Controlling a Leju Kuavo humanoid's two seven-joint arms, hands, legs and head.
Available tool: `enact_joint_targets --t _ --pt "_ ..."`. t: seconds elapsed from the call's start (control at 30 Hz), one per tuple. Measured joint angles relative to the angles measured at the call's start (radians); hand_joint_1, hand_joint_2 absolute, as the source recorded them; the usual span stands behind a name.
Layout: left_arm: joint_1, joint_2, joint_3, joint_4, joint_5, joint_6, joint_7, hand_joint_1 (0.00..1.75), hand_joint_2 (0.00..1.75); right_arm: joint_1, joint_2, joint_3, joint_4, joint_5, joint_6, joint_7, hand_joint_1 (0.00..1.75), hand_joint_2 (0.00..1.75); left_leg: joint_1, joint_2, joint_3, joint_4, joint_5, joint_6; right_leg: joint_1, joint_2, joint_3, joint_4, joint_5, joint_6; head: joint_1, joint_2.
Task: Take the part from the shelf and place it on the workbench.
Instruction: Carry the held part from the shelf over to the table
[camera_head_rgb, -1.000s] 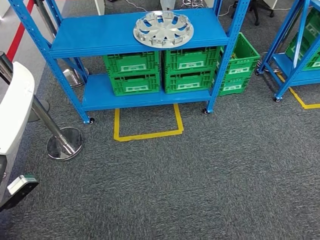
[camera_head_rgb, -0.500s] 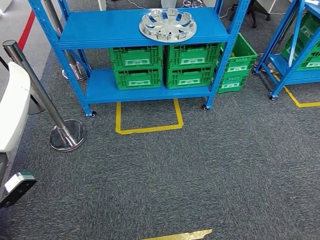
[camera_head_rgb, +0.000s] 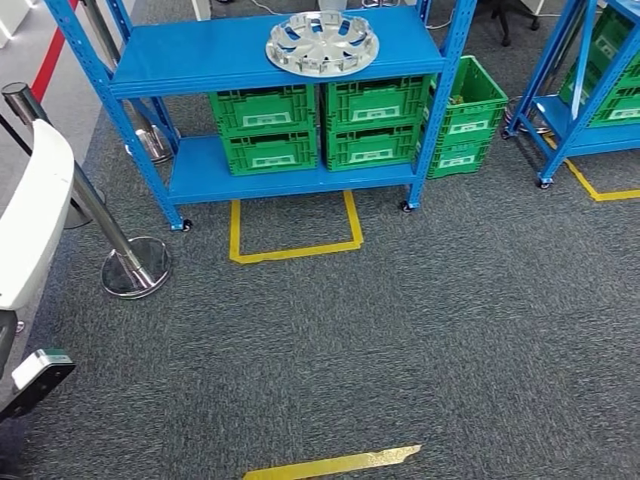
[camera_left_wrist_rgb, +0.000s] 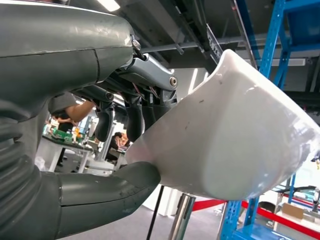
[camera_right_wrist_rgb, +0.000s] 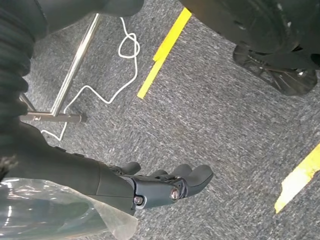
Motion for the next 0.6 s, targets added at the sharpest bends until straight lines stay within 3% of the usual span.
enact_joint_targets --t 0.07,0.13,0.23,0.4,0.6 --pt "-0.001 0.000 0.000 0.000 0.000 0.000 0.000 1.17 1.75 0.000 0.000 0.000 0.000 0.001 0.000 0.000 0.00 1.75 -0.004 0.000 0.067 -0.122 0.036 0.011 0.004 0.001 -0.006 0.005 0.003 0.006 0.000 0.000" --pt "0.000 0.000 0.000 0.000 0.000 0.001 0.000 1.17 1.75 0.000 0.000 0.000 0.000 0.001 0.000 0.000 0.00 1.75 -0.006 0.000 0.080 -0.164 0.038 0.017 0.009 0.000 -0.016 0.011 0.005 0.006 0.001 0.000" --pt "0.005 -0.001 0.001 0.000 0.000 0.003 0.000 1.17 1.75 0.001 0.000 0.000 0.001 0.002 -0.001 0.001 0.00 1.75 -0.009 0.000 0.073 -0.167 0.043 0.021 0.007 -0.001 -0.022 0.011 0.011 0.002 0.002 0.000" --pt "0.009 -0.001 0.001 0.000 0.000 0.005 0.000 1.17 1.75 0.003 0.000 0.000 0.001 0.002 -0.008 0.001 0.00 1.75 -0.014 0.000 0.068 -0.165 0.048 0.029 0.002 0.001 -0.023 0.004 0.021 0.019 0.002 0.000" --pt "0.009 -0.001 0.002 0.000 0.000 0.004 0.000 1.17 1.75 0.005 0.000 0.000 0.000 0.000 -0.018 0.003 0.00 1.75 -0.016 0.000 0.066 -0.164 0.050 0.032 -0.001 0.001 -0.025 0.003 0.025 0.024 0.002 0.000"
